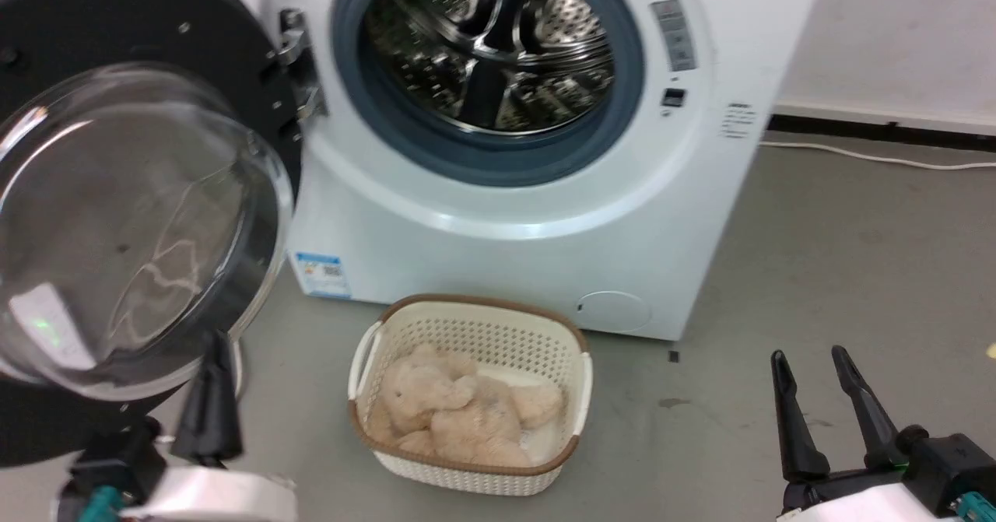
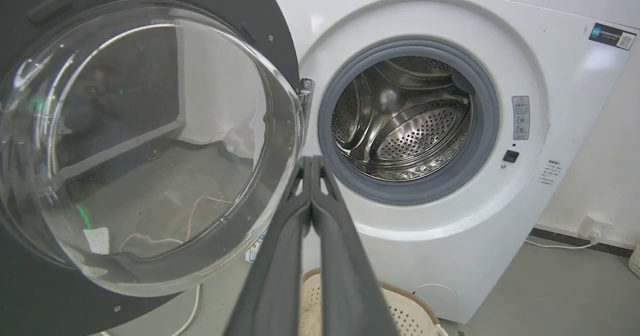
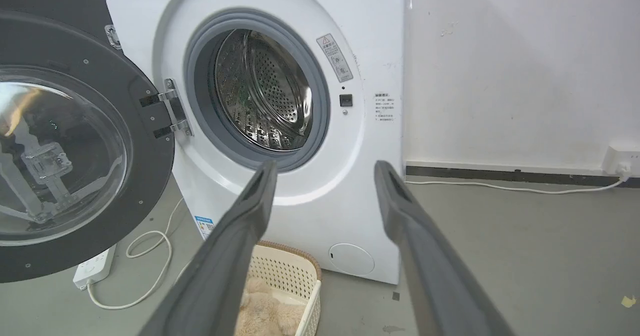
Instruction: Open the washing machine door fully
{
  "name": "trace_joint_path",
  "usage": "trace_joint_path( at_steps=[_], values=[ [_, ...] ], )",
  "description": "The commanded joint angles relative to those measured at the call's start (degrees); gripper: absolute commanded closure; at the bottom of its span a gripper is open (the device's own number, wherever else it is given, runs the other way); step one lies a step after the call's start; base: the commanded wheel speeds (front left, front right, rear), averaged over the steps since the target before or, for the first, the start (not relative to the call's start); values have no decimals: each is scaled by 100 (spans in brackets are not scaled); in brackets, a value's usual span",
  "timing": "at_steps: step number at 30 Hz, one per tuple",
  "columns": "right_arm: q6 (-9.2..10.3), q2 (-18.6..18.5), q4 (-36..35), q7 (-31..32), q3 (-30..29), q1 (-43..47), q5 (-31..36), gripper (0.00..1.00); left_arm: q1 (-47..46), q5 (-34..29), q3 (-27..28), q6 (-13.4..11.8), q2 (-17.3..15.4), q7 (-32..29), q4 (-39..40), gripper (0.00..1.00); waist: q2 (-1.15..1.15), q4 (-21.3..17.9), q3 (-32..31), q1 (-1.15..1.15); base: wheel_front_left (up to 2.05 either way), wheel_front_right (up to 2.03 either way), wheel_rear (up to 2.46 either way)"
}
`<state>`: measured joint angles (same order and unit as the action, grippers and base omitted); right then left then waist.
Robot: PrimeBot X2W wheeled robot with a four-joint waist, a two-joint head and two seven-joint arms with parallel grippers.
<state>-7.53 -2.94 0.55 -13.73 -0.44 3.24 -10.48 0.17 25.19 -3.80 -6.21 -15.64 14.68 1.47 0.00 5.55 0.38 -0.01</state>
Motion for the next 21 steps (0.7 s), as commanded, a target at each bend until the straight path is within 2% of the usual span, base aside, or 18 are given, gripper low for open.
trace_joint_path(
  at_steps=[1, 2, 10, 21],
  values=[
    [4, 6, -64, -12, 7, 92, 16, 0, 147, -91, -98, -48, 45, 8, 51, 30, 0, -220, -160, 1, 0, 0, 0],
    [4, 6, -85, -1, 13, 115, 15, 0, 214, -138, -164, -70, 70, 4, 67, 0, 0, -254, -172, 1, 0, 0, 0],
    [4, 6, -113, 67, -1, 289, 42, 0, 525, -457, -729, -138, 257, -76, -93, 0, 0, -369, -232, 1, 0, 0, 0],
    [4, 6, 43, 140, 32, 369, 59, 0, 548, -603, -1018, -182, 304, -193, -545, 0, 0, -344, -236, 1, 0, 0, 0]
  ],
)
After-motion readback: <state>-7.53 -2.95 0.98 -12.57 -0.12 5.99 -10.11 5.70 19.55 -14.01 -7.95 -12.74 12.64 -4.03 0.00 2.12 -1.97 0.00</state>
